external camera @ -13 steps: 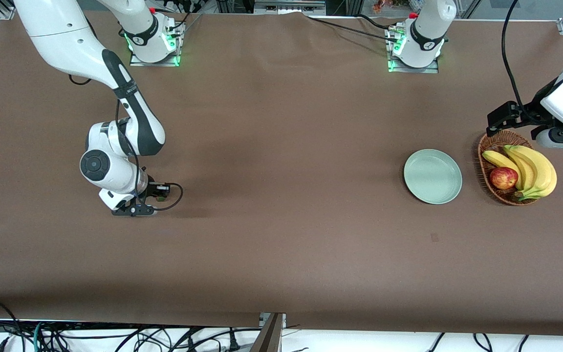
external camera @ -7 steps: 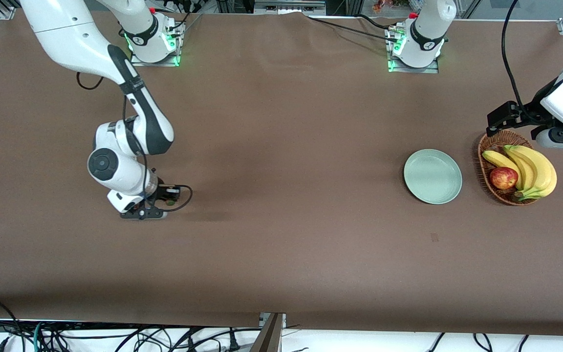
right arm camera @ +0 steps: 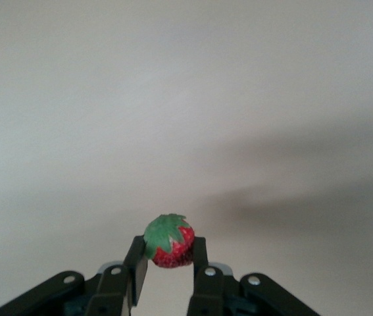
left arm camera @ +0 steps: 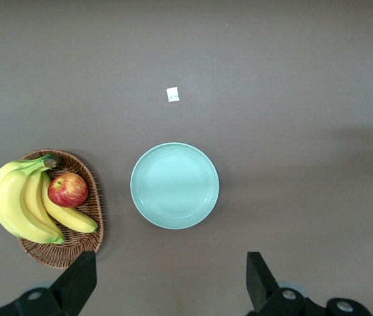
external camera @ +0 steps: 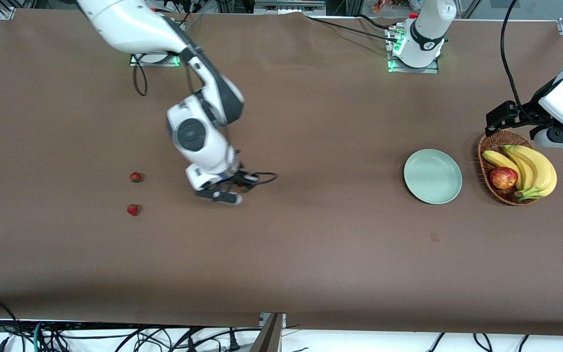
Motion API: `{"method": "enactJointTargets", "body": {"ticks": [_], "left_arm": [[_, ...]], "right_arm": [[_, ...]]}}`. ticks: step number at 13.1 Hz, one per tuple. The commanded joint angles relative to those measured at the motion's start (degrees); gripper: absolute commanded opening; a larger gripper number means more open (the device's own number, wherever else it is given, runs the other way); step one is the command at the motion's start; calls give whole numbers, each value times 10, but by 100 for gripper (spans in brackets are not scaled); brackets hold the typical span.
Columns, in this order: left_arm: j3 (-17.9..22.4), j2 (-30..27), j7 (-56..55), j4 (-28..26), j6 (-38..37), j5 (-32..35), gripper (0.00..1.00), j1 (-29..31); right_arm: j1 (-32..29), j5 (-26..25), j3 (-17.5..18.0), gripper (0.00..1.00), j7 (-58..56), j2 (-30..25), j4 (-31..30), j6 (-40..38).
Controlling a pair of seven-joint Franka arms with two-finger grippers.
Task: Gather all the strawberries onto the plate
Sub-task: 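Set the strawberry mid-table with the right gripper while the left gripper approaches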
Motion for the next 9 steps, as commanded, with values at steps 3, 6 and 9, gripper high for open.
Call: {"method": "enactJointTargets", "body": {"ticks": [3, 6, 9], "left_arm": [[-3, -6, -39, 2, -2, -5, 100, -2], [-3, -6, -39, 0, -1, -5, 100, -1], [-22, -2, -40, -9, 2, -5, 100, -2]], "right_arm": [[108, -2, -8, 16, 164, 102, 127, 62], [151, -4, -25, 18, 210, 129, 127, 108], [211, -4, -79, 28, 244, 153, 125, 140]]}}
